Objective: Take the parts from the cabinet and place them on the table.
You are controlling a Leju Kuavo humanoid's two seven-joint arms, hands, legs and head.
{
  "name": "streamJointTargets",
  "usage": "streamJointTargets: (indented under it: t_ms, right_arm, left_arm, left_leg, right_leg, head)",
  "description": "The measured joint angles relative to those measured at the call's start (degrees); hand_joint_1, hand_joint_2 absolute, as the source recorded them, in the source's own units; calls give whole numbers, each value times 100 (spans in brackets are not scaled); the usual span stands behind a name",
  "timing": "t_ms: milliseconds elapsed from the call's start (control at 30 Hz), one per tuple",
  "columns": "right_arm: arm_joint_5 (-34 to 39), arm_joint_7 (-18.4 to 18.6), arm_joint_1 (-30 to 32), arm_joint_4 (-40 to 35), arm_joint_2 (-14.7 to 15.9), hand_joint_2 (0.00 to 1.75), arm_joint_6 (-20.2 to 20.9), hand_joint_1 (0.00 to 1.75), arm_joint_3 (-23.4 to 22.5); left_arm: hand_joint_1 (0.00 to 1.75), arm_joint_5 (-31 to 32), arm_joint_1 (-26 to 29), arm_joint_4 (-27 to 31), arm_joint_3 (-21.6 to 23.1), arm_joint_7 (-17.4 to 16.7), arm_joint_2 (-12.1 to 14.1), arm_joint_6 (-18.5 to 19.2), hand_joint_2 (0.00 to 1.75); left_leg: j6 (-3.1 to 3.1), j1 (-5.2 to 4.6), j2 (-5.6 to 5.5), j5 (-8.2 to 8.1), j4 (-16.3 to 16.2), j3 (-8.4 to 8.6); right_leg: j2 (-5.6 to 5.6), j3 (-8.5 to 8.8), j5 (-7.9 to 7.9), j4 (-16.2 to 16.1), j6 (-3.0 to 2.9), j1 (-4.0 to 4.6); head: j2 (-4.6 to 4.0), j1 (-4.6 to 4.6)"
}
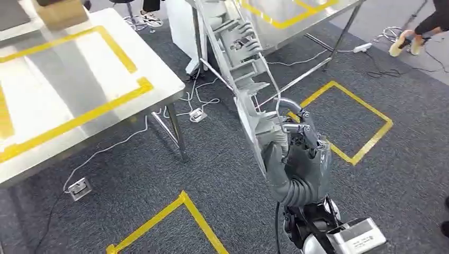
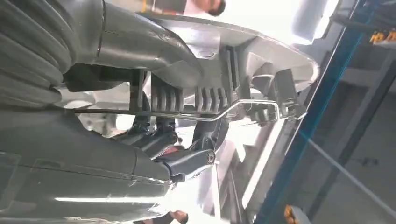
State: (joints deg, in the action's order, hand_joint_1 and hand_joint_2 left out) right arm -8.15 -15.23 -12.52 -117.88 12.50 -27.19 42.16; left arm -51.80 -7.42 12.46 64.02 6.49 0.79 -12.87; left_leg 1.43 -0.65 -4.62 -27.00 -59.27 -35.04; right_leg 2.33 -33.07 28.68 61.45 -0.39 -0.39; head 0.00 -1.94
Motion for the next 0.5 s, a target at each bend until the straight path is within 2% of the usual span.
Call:
streamJointTargets:
  t_ms: [33,67,100,167,200,233,267,300,333,367,400,433,467,500]
  right_arm:
    - [0,-2,-1,24,-9,175,-4,175,13]
    - [2,-4,-2,46,-26,175,-20,175,26]
    - [0,-4,-14,74,-33,175,-48,175,35]
    - [-35,-2,31,29,-15,175,-246,175,24]
    - [-26,17,74,-48,17,175,-315,175,-2]
    - [-24,39,110,-127,50,175,-332,175,-29]
    - [-26,48,130,-188,81,175,-345,175,-50]
    - [-28,57,162,-232,116,175,-369,175,-75]
    - [-35,61,184,-255,138,175,-382,175,-99]
    - [-57,63,224,-284,166,175,-387,175,-120]
    - [-79,63,273,-326,197,175,-389,175,-149]
    - [-90,63,310,-380,230,175,-387,175,-184]
    - [-94,63,343,-424,256,175,-378,175,-217]
    - [-94,68,365,-470,269,175,-360,175,-234]
  left_arm:
    - [0,0,-3,0,0,7,0,-2,175]
    - [0,2,-9,2,0,13,9,-2,175]
    - [0,6,-3,2,0,20,9,-2,175]
    - [0,50,22,2,0,44,-9,-15,175]
    - [0,61,30,2,2,46,-11,-46,175]
    - [0,79,29,0,2,50,-22,-61,175]
    - [0,81,22,2,2,52,-28,-70,175]
    - [0,85,20,2,2,55,-41,-74,175]
    - [0,85,26,2,2,59,-50,-77,175]
    - [0,87,33,2,2,76,-59,-85,175]
    - [0,85,38,2,4,92,-68,-96,175]
    - [0,85,41,2,4,96,-70,-105,175]
    - [0,85,41,2,4,96,-70,-111,175]
    - [0,85,40,2,4,94,-72,-116,175]
  left_leg:
    - [-22,-4,-50,9,-2,-27]
    - [-51,26,-105,27,-15,-58]
    - [-92,49,-151,53,-11,-94]
    - [-160,51,-283,94,21,-122]
    - [-160,31,-19,26,-22,-143]
    - [-201,-2,383,-128,-171,-222]
    - [-231,37,472,-348,-505,-386]
    - [-265,73,480,-543,-920,-576]
    - [-302,109,476,-683,-1301,-754]
    - [-345,150,475,-713,-1537,-871]
    - [-389,188,485,-605,-1480,-843]
    - [-432,219,524,-398,-1201,-687]
    - [-471,236,626,-166,-774,-440]
    - [-507,250,816,36,-313,-171]
  right_leg:
    - [281,81,34,-140,-52,-13]
    - [242,88,4,-237,-52,-2]
    - [177,88,21,-249,-65,19]
    - [45,129,16,-367,-84,25]
    - [-73,182,-47,-482,-52,-23]
    - [-122,214,-63,-539,-73,-11]
    - [-204,219,-68,-546,-80,-10]
    - [-282,220,-66,-542,-77,-10]
    - [-361,220,-58,-537,-75,-13]
    - [-448,220,-51,-535,-67,-21]
    - [-519,223,-40,-527,-50,-32]
    - [-585,225,-15,-501,-11,-56]
    - [-637,229,16,-465,36,-82]
    - [-686,234,57,-409,92,-115]
  head:
    - [0,11]
    - [0,22]
    - [0,-39]
    - [0,-22]
    - [0,-18]
    - [0,31]
    - [0,79]
    - [0,96]
    - [0,118]
    - [0,149]
    - [0,173]
    - [0,190]
    - [0,203]
    - [0,223]
